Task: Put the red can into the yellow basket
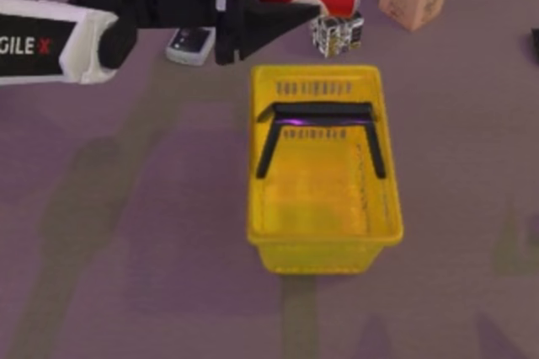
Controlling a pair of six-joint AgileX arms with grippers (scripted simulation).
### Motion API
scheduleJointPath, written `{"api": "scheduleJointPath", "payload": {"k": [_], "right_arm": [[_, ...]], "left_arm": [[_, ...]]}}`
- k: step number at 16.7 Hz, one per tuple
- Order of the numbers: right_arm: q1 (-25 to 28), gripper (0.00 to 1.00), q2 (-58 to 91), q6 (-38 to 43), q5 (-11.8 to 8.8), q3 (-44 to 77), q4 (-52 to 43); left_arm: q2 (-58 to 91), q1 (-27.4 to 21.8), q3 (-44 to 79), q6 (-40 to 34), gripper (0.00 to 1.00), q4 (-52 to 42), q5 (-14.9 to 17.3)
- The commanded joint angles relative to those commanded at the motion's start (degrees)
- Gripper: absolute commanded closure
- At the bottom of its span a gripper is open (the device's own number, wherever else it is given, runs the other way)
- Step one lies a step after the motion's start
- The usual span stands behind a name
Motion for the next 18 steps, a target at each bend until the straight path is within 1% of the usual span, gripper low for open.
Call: {"api": "scheduleJointPath", "payload": {"k": [2, 4, 10, 12, 15, 18], "right_arm": [[0.0, 0.0, 0.0, 0.0, 0.0, 0.0, 0.0], [0.0, 0.0, 0.0, 0.0, 0.0, 0.0, 0.0], [0.0, 0.0, 0.0, 0.0, 0.0, 0.0, 0.0], [0.0, 0.0, 0.0, 0.0, 0.0, 0.0, 0.0], [0.0, 0.0, 0.0, 0.0, 0.0, 0.0, 0.0], [0.0, 0.0, 0.0, 0.0, 0.0, 0.0, 0.0]], "left_arm": [[0.41, 0.33, 0.17, 0.13, 1.0, 0.08, -0.08], [2.25, 0.47, -0.32, 0.12, 1.0, 2.22, 0.03], [12.22, 1.35, -3.99, -0.22, 1.0, 16.82, 0.13], [13.63, 1.49, -4.63, -0.26, 1.0, 18.51, 0.09], [13.67, 1.5, -4.65, -0.26, 1.0, 18.56, 0.08], [13.67, 1.5, -4.65, -0.26, 0.77, 18.56, 0.08]]}}
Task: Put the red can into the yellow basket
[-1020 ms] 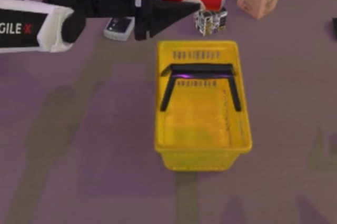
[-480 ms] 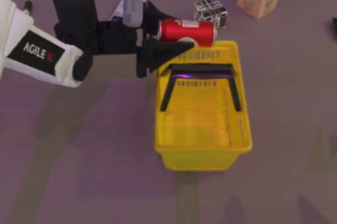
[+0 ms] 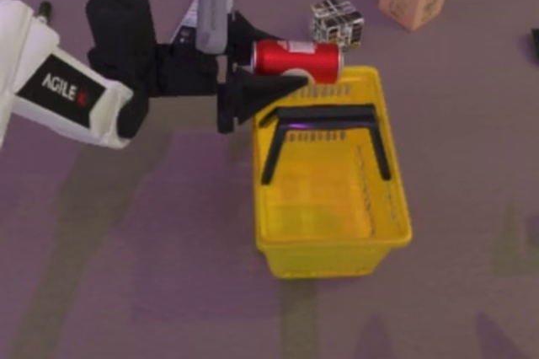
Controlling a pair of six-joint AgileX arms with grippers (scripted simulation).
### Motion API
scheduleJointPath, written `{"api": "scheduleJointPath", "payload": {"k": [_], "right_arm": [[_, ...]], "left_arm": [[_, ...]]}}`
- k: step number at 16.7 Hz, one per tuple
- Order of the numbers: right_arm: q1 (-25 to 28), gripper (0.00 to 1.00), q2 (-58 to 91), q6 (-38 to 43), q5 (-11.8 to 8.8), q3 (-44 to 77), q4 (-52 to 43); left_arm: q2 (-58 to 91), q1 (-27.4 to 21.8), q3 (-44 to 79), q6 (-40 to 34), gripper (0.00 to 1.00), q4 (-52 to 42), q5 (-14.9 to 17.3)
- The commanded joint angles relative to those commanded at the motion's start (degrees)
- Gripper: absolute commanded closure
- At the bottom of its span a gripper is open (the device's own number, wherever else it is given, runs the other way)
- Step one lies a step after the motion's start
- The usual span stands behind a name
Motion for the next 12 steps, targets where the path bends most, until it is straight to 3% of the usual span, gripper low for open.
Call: {"api": "scheduleJointPath", "payload": {"k": [10, 12], "right_arm": [[0.0, 0.0, 0.0, 0.0, 0.0, 0.0, 0.0], [0.0, 0.0, 0.0, 0.0, 0.0, 0.0, 0.0]], "left_arm": [[0.0, 0.0, 0.0, 0.0, 0.02, 0.0, 0.0], [0.0, 0.0, 0.0, 0.0, 0.0, 0.0, 0.0]]}}
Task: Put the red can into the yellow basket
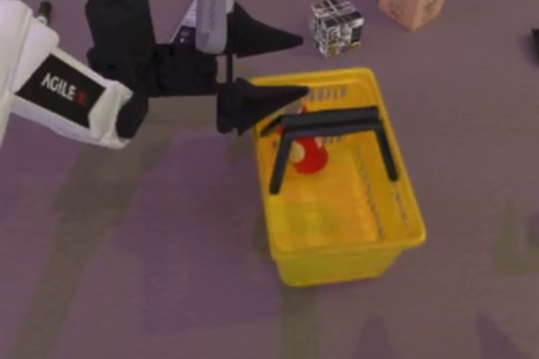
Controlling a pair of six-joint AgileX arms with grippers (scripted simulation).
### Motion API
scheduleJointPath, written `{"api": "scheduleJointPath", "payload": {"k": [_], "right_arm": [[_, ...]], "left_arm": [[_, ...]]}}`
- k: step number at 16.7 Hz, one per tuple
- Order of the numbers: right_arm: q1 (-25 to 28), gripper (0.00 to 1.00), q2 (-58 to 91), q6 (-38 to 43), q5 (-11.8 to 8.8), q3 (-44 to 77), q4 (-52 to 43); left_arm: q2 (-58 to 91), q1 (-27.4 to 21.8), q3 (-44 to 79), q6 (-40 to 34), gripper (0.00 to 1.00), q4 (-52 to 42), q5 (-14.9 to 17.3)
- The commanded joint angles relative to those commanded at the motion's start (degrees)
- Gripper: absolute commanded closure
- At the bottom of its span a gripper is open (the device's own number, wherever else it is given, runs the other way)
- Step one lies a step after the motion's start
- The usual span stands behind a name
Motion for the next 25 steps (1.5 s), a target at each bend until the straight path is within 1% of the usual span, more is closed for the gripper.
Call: {"api": "scheduleJointPath", "payload": {"k": [8, 10, 12, 15, 18, 20, 25], "right_arm": [[0.0, 0.0, 0.0, 0.0, 0.0, 0.0, 0.0], [0.77, 0.0, 1.74, -1.17, -0.08, 1.69, -1.67], [2.43, 0.0, 5.88, -3.77, -0.15, 5.74, -5.48], [6.08, 0.0, 16.58, -9.65, -0.15, 16.18, -14.12], [10.72, 0.0, 32.03, -17.08, -0.12, 31.22, -24.82], [14.2, 0.0, 44.0, -22.58, -0.11, 43.21, -32.52], [23.18, 0.0, 75.95, -36.69, -0.14, 75.59, -52.0]], "left_arm": [[-0.2, -0.19, 0.07, 0.05, 0.0, -0.12, -0.13], [-1.9, 0.19, -0.42, -0.37, 0.0, -0.77, -1.21], [-5.97, 1.11, -1.7, -1.34, 0.0, -2.37, -3.76], [-16.3, 3.35, -5.38, -3.39, 0.0, -6.5, -9.96], [-31.1, 6.12, -11.42, -5.74, 0.0, -12.6, -18.2], [-42.89, 8.07, -17.12, -7.15, 0.0, -17.88, -24.63], [-75.35, 12.61, -35.67, -8.9, 0.0, -33.54, -42.06]]}}
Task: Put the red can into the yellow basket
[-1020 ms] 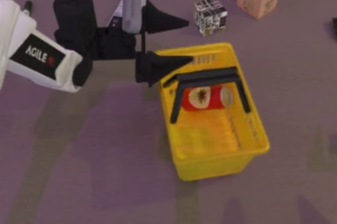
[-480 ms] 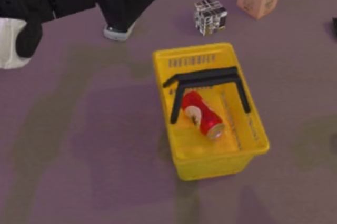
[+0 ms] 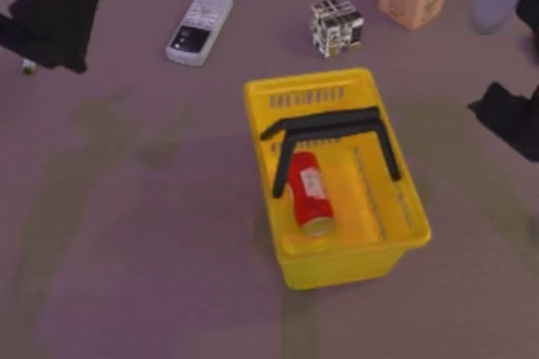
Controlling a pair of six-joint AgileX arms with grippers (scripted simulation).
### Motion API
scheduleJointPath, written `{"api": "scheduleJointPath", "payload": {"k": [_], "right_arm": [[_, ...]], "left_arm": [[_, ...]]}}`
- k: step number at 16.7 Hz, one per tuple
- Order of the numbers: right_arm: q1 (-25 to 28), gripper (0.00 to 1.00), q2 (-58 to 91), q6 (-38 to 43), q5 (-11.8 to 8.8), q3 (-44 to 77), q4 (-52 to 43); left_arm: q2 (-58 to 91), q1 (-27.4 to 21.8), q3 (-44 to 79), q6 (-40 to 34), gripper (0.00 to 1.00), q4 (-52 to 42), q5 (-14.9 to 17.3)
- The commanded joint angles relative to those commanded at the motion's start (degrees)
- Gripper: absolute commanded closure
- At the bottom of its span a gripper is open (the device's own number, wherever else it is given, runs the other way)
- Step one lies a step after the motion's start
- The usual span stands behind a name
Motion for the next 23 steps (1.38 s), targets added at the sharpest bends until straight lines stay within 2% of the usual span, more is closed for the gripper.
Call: {"api": "scheduleJointPath", "payload": {"k": [3, 6, 9, 11, 14, 23], "right_arm": [[5.0, 0.0, 18.03, -7.93, 0.03, 18.32, -11.05], [9.3, 0.0, 33.31, -14.82, 0.12, 33.6, -21.05], [12.56, 0.0, 44.82, -20.11, 0.22, 44.36, -29.2], [14.02, 0.0, 50.05, -22.51, 0.29, 48.87, -33.09], [14.99, 0.0, 53.55, -24.13, 0.35, 51.74, -35.83], [14.96, 0.0, 53.0, -24.17, 0.34, 48.35, -32.98]], "left_arm": [[-19.57, 2.16, -12.1, 0.65, 0.0, -9.26, -10.18], [-36.51, 3.71, -22.78, 2.37, 0.0, -16.72, -18.96], [-49.05, 4.72, -30.79, 4.43, 0.0, -21.73, -25.65], [-54.47, 5.12, -34.38, 5.63, 0.0, -23.74, -28.74], [-58.08, 5.37, -36.95, 6.58, 0.0, -25.07, -31.04], [-58.08, 5.37, -36.95, 6.58, 0.0, -25.07, -31.04]]}}
